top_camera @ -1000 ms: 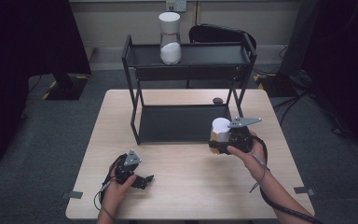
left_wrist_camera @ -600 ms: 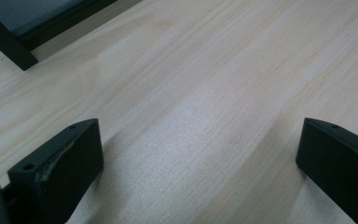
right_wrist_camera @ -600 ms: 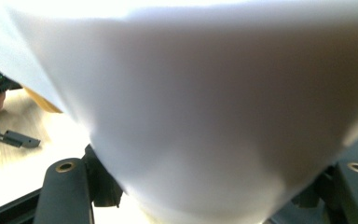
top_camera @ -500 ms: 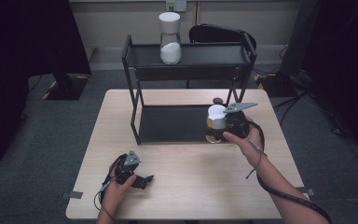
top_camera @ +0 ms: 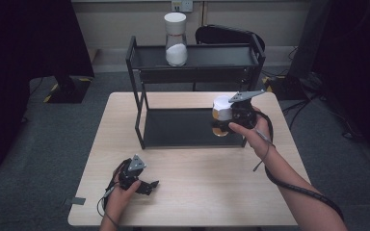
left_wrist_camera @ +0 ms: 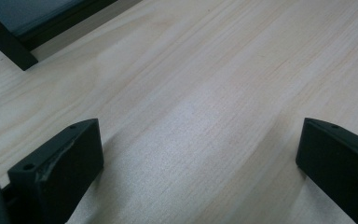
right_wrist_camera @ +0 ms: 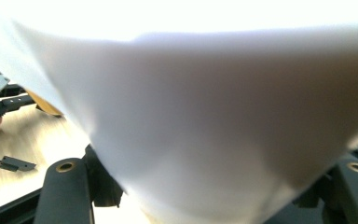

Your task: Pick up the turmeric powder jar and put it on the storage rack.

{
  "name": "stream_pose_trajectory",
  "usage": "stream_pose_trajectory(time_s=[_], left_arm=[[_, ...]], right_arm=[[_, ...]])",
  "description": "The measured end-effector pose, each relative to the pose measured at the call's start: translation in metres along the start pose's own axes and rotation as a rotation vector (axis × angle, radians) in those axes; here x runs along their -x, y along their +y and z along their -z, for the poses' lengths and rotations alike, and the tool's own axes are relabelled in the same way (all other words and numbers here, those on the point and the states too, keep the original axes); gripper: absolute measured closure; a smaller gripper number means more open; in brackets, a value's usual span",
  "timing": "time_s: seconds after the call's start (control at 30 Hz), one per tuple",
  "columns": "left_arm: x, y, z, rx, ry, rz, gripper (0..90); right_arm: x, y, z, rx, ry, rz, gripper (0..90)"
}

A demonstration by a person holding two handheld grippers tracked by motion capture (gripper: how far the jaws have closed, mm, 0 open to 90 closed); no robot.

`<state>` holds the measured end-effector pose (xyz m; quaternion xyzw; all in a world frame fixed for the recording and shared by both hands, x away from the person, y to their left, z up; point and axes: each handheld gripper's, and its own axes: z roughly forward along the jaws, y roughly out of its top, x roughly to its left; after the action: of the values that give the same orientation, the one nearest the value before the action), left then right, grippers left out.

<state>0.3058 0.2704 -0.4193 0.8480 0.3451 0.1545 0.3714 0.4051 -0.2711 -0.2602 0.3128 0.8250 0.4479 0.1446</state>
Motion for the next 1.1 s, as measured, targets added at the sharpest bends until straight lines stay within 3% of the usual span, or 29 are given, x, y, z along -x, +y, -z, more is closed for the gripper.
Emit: stream_pose_trajectory(time_s=[0.53,1.1], left_arm=[[0.000,0.000,0.000,-0.001,0.000,0.000,0.0],[0.000,0.000,0.000,0.000,0.000,0.000,0.0]], right_arm=[[-0.007,0.041,0.001,0.009,0.002,0.026,29.7],[-0.012,0.087,0.014,0.028,-0.004,0.045,29.8]])
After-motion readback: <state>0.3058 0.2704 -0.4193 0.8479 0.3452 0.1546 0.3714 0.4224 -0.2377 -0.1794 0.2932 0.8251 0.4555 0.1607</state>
